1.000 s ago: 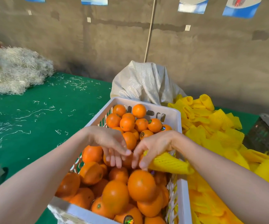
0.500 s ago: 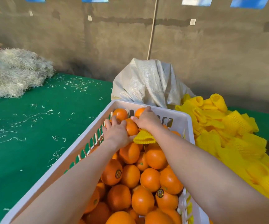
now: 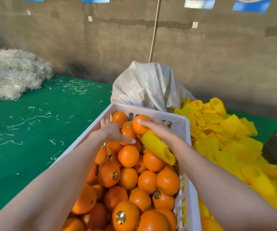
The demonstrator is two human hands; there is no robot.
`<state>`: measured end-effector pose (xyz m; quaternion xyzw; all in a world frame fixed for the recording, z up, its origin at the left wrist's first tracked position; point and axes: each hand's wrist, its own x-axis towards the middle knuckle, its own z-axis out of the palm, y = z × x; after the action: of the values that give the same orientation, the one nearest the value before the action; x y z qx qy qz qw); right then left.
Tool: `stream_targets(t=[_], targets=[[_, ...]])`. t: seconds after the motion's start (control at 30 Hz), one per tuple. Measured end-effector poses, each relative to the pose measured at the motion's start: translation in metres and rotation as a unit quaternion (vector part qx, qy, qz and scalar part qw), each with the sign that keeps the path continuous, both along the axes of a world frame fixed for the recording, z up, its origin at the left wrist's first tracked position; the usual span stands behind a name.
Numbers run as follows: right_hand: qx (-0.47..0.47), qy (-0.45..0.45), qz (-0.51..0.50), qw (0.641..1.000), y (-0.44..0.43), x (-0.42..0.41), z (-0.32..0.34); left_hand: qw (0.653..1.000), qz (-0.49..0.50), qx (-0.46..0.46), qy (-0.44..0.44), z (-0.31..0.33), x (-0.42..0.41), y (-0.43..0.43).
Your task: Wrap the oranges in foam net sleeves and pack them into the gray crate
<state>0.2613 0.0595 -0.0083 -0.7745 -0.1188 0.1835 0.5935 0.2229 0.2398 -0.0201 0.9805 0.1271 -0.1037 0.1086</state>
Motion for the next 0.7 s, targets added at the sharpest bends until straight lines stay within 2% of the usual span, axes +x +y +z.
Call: stream_targets(t=[0.07,0.17,0.27,0.37,0.43,0.6,0.63,0.7], targets=[[-0.017,0.03,0.126,0.991,-0.021,-0.019,0.01,1.0,0.009,0.002,-0.004,0.0,0.001,-0.001],[-0.167,0.037,0.266,0.949,-0.036,-0.048,0.016,0.999,0.004,0.003,-0.033,0.002,-0.004,-0.013],[-0.288,-0.013,0.342,0.894,-0.031,-0.071,0.01,0.994,0.013,-0.035,-0.102,0.004,-0.023,-0.02],[-0.336,-0.049,0.357,0.87,-0.028,-0.087,0.008,0.985,0.02,-0.088,-0.15,0.012,-0.048,-0.021],[-0.352,-0.041,0.364,0.861,-0.027,-0.095,0.007,0.984,0.001,-0.107,-0.144,0.021,-0.066,-0.022],[-0.439,-0.043,0.4,0.804,-0.029,-0.093,0.021,0.986,-0.092,-0.138,-0.019,0.048,-0.108,-0.021],[-0.447,-0.046,0.375,0.811,-0.03,-0.086,0.025,0.982,-0.121,-0.147,0.007,0.053,-0.116,-0.021],[-0.444,-0.099,0.243,0.857,-0.029,-0.07,0.028,0.971,-0.169,-0.158,0.055,0.065,-0.128,-0.024]])
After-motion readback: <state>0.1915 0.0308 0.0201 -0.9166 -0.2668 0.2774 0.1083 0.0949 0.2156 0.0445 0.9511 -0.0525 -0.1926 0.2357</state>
